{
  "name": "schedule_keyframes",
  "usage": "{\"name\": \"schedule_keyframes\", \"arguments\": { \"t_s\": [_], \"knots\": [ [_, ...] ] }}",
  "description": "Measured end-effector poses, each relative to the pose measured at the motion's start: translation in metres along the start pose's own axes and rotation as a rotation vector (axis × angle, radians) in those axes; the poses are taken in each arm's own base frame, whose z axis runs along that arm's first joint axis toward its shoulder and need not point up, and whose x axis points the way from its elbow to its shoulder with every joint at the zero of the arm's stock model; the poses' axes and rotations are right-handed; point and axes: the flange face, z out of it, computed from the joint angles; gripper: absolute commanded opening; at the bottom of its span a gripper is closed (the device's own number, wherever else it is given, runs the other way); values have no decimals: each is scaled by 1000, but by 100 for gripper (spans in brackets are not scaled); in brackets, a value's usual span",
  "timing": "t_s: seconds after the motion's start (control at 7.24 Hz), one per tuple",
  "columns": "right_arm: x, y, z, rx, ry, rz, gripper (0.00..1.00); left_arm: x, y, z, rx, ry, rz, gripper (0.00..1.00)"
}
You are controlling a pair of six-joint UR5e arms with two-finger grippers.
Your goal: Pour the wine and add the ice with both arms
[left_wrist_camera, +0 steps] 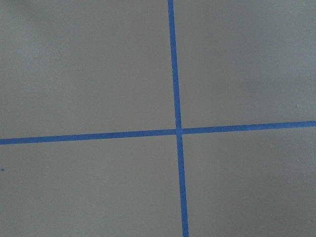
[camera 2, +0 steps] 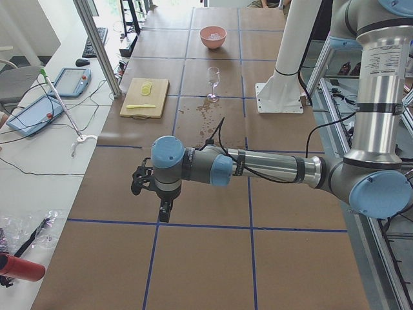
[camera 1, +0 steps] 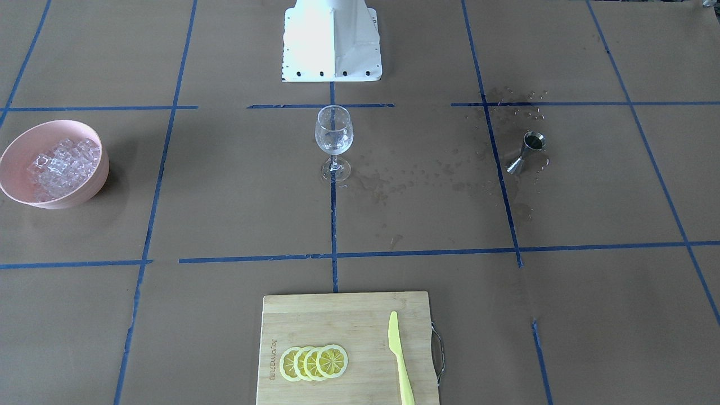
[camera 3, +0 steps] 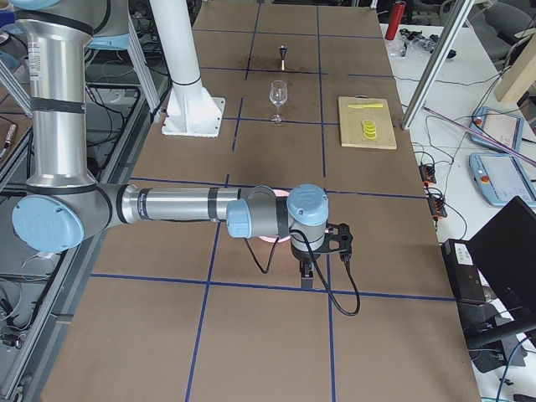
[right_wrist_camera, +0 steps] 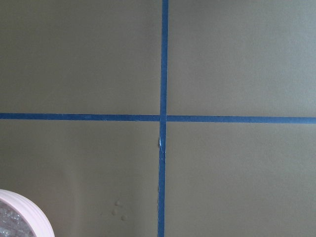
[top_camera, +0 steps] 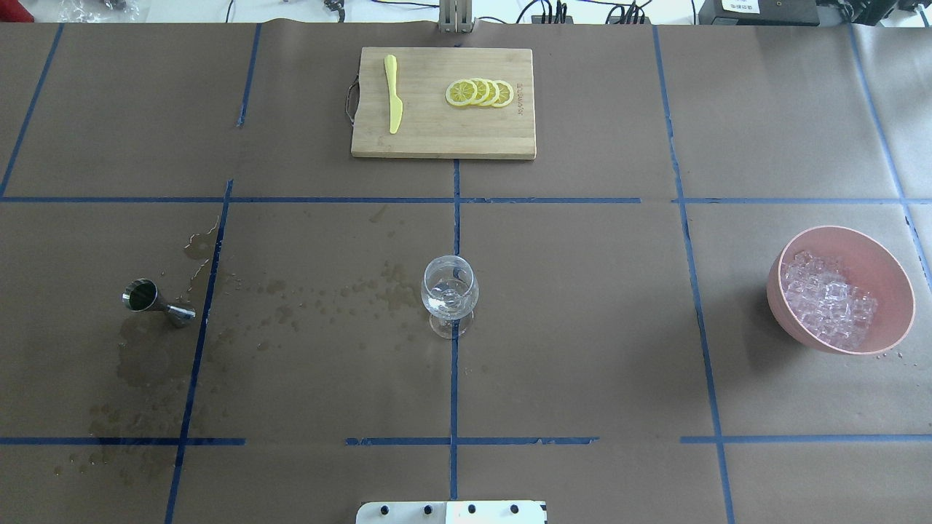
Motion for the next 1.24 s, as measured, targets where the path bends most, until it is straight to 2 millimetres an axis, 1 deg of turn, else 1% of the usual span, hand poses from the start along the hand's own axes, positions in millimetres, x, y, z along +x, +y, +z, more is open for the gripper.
{"name": "schedule_keyframes", "arguments": {
  "t_s": [0.14,0.28,0.41,0.55,0.83,0.97,1.1,1.24],
  "knots": [
    [0,0,0,-1,-4,1,100,2,-1,-2,4,0,4,100],
    [-1,1,0,-2,-13,1,100,8,-2,-8,17,1,15,100],
    [-3,1,-1,-1,-25,0,100,21,-5,-22,44,1,40,100],
    [-5,0,-2,1,-35,-2,100,42,-10,-44,87,0,63,100],
    [-12,-4,-8,13,-41,-16,100,101,-16,-102,201,11,91,100],
    [-19,-8,-14,24,-42,-29,100,131,-12,-121,238,27,95,100],
    [-24,-11,-19,31,-43,-36,100,166,-5,-130,253,55,78,100],
    [-26,-12,-19,31,-45,-39,100,201,11,-133,255,83,56,100]
  ]
}}
